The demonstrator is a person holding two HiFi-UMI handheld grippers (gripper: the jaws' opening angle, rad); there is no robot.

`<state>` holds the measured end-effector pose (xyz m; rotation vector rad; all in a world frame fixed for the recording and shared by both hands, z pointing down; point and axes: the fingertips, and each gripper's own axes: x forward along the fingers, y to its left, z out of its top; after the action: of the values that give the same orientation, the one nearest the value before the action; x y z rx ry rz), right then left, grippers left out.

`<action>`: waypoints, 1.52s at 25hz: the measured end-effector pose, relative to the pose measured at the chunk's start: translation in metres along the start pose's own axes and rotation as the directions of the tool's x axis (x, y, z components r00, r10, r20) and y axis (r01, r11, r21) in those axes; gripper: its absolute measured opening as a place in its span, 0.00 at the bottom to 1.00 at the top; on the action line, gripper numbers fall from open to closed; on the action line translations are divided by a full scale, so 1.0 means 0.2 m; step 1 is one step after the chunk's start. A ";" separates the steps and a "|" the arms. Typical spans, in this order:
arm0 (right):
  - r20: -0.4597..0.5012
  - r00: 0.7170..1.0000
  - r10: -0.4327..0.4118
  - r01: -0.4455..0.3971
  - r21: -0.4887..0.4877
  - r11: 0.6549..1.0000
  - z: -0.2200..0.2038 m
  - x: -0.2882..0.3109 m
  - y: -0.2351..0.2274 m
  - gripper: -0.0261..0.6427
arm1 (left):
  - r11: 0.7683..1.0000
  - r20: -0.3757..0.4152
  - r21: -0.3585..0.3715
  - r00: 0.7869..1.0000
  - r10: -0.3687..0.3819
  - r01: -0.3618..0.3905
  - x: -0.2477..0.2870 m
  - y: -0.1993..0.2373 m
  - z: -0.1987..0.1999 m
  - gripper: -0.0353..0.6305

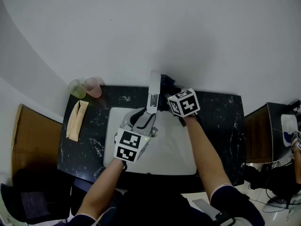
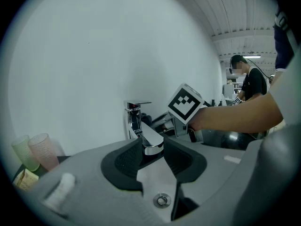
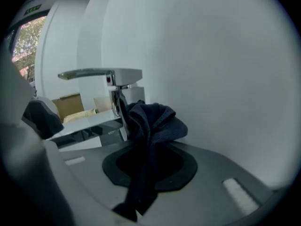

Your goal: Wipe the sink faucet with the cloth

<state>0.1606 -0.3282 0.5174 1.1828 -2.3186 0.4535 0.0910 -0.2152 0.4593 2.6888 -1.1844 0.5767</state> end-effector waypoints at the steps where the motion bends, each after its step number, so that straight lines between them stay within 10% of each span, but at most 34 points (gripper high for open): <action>1: -0.036 0.999 0.000 -0.001 -0.022 1.000 -0.02 0.02 0.00 0.14 | 1.000 0.001 0.000 1.000 0.001 -0.001 0.00 0.00 0.00 0.27; 12: -0.196 0.980 0.029 -0.047 -0.088 0.995 -0.16 0.07 0.04 0.14 | 1.000 0.005 -0.004 1.000 0.005 -0.005 0.00 0.00 0.00 0.27; 20: 0.060 0.985 0.159 -0.164 0.093 0.982 0.04 -0.06 0.06 0.13 | 1.000 0.000 0.005 1.000 0.008 -0.008 0.00 0.00 0.00 0.27; 29: 0.330 0.934 0.137 -0.130 -0.044 0.991 0.29 -0.25 0.07 0.14 | 1.000 -0.010 0.016 1.000 0.016 -0.016 0.00 0.00 -0.01 0.27; 38: 0.381 0.905 0.191 -0.152 -0.131 0.980 0.19 -0.32 0.23 0.14 | 1.000 -0.014 0.006 1.000 0.017 -0.017 0.00 -0.01 0.00 0.27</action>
<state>0.1442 -0.2792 0.4475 1.1058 -2.7688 0.1657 0.0926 -0.2133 0.4598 2.6778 -1.2051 0.6008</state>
